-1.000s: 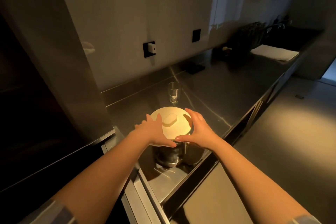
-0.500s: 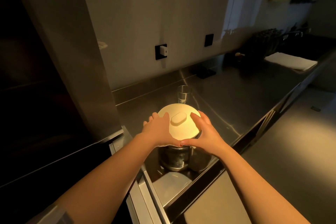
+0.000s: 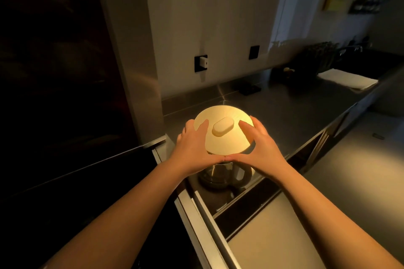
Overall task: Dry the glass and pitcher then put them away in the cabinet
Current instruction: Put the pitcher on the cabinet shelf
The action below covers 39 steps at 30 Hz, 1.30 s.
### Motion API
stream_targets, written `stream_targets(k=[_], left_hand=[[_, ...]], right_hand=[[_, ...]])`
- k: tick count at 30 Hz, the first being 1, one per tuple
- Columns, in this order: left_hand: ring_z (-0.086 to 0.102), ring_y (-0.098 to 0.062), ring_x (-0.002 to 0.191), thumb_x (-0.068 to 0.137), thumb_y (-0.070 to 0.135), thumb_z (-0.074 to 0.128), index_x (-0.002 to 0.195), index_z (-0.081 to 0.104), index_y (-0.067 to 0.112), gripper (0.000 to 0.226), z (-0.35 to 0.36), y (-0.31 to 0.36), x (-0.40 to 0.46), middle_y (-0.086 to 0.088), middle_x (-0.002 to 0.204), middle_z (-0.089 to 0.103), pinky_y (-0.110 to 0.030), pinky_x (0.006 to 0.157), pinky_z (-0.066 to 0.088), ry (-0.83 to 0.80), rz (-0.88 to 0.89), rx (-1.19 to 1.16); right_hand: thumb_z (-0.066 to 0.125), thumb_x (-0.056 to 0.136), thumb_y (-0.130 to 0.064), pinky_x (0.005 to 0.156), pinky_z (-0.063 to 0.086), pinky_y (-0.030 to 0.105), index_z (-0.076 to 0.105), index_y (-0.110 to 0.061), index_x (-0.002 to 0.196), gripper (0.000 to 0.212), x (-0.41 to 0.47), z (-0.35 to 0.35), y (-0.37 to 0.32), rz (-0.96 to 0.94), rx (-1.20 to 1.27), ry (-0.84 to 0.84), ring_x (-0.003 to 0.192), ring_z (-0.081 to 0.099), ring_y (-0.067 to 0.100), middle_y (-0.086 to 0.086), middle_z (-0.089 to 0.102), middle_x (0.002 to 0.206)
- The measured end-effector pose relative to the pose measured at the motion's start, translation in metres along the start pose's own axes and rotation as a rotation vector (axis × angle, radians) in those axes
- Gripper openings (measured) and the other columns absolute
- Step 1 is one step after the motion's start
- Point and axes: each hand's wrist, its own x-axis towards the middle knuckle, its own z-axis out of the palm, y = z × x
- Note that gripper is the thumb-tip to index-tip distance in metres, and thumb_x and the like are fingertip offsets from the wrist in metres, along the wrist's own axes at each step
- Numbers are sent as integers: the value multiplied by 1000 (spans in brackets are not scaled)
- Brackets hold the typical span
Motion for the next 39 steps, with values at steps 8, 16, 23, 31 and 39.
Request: stream_targets(k=[8, 16, 23, 31, 39], left_hand=[[27, -26, 134, 65, 69, 71, 149, 18, 30, 107, -37, -4, -83, 1, 149, 14, -46, 106, 41, 123, -29, -44], [25, -28, 135, 68, 59, 75, 151, 19, 26, 105, -63, -24, -176, -1, 152, 14, -46, 109, 33, 236, -111, -72], [25, -25, 138, 67, 52, 80, 151, 18, 25, 107, -74, -60, -236, 5, 152, 11, -48, 110, 37, 334, -208, -168], [26, -23, 137, 67, 50, 80, 150, 22, 24, 105, -88, -104, -292, 6, 152, 9, -42, 110, 37, 407, -339, -168], [24, -19, 138, 70, 45, 81, 150, 24, 24, 101, -79, -164, -333, 8, 153, 8, -30, 111, 30, 438, -443, -240]], right_hand=[[67, 54, -68, 106, 34, 31, 36, -25, 143, 104, -53, -8, -73, -95, -8, -59, 136, 29, 16, -2, 23, 155], [68, 51, -66, 93, 38, 13, 41, -21, 138, 102, -99, 13, -131, -219, 7, -157, 125, 34, 8, -5, 31, 148], [81, 64, -44, 79, 36, 8, 41, -22, 138, 87, -114, 46, -173, -335, 6, -261, 123, 31, 5, -8, 32, 144], [81, 64, -45, 83, 36, 8, 37, -25, 142, 92, -120, 99, -215, -456, 20, -401, 120, 27, -2, -16, 30, 143], [81, 68, -40, 99, 32, 22, 34, -19, 144, 92, -126, 172, -239, -463, 39, -549, 126, 24, 6, -6, 21, 151]])
